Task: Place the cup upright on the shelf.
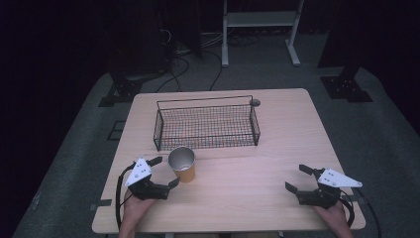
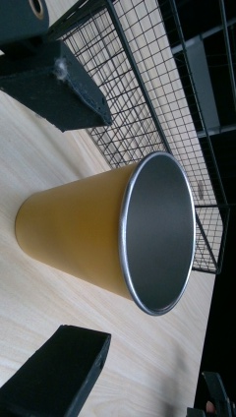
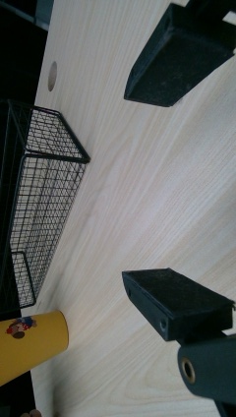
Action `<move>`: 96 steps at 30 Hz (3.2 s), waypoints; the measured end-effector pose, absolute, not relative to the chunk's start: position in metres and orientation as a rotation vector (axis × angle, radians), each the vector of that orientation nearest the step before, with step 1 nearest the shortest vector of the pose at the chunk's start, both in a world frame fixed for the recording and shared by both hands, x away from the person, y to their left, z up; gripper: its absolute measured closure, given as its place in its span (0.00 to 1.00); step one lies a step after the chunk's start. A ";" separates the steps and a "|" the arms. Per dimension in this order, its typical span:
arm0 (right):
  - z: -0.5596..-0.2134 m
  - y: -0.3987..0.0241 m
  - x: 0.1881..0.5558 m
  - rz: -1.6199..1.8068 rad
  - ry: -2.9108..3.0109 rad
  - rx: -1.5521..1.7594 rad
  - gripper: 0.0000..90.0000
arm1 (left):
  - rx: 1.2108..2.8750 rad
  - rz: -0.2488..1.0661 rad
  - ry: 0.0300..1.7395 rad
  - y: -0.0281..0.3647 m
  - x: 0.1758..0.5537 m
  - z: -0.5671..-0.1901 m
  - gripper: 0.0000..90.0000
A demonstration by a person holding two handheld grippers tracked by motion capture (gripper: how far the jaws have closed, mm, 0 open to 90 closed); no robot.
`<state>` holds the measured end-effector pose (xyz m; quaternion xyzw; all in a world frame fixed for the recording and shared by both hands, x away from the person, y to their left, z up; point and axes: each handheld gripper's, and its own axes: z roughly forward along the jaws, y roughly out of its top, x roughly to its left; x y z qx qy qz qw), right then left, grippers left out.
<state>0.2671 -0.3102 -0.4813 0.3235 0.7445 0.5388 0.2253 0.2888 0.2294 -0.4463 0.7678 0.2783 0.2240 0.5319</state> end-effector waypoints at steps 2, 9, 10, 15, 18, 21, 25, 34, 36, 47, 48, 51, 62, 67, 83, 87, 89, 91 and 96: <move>-0.481 -0.310 0.267 1.486 2.054 0.892 0.15 | 1.828 0.532 0.662 0.228 0.290 -0.446 0.03; -0.481 -0.310 0.267 1.486 2.054 0.892 0.15 | 1.841 0.525 0.653 0.220 0.296 -0.447 0.03; -0.481 -0.310 0.267 1.486 2.054 0.892 0.15 | 1.841 0.525 0.653 0.220 0.296 -0.447 0.03; -0.481 -0.310 0.267 1.486 2.054 0.892 0.15 | 1.841 0.509 0.651 0.215 0.302 -0.447 0.03; -0.481 -0.310 0.267 1.487 2.054 0.892 0.15 | 1.843 0.502 0.652 0.213 0.303 -0.447 0.03; -0.481 -0.310 0.267 1.487 2.055 0.892 0.15 | 1.837 0.501 0.650 0.212 0.305 -0.448 0.03; -0.481 -0.310 0.267 1.487 2.055 0.891 0.15 | 1.840 0.497 0.651 0.210 0.307 -0.449 0.03; -0.481 -0.310 0.267 1.486 2.055 0.891 0.15 | 1.837 0.485 0.651 0.204 0.313 -0.449 0.03; -0.481 -0.310 0.267 1.485 2.055 0.890 0.15 | 1.842 0.486 0.646 0.201 0.314 -0.448 0.03; -0.481 -0.310 0.267 1.486 2.055 0.892 0.15 | 1.841 0.478 0.647 0.196 0.320 -0.448 0.03; -0.481 -0.310 0.267 1.486 2.055 0.892 0.15 | 1.845 0.477 0.645 0.195 0.320 -0.448 0.03; -0.481 -0.310 0.267 1.486 2.055 0.892 0.15 | 1.841 0.471 0.642 0.195 0.322 -0.447 0.04; -0.481 -0.310 0.267 1.487 2.056 0.894 0.15 | 1.847 0.472 0.631 0.194 0.324 -0.447 0.12; -0.481 -0.310 0.267 1.487 2.056 0.894 0.15 | 1.849 0.467 0.624 0.193 0.323 -0.447 0.13; -0.481 -0.310 0.268 1.489 2.056 0.896 0.15 | 1.811 0.448 0.594 0.190 0.326 -0.433 0.14; -0.481 -0.310 0.268 1.489 2.055 0.896 0.15 | 1.808 0.443 0.577 0.185 0.332 -0.423 0.14; -0.481 -0.310 0.267 1.488 2.055 0.895 0.15 | 1.807 0.452 0.568 0.183 0.334 -0.420 0.14; -0.481 -0.310 0.267 1.488 2.056 0.896 0.15 | 1.810 0.431 0.559 0.180 0.340 -0.413 0.14; -0.481 -0.310 0.268 1.489 2.056 0.896 0.15 | 1.812 0.423 0.550 0.177 0.348 -0.405 0.14</move>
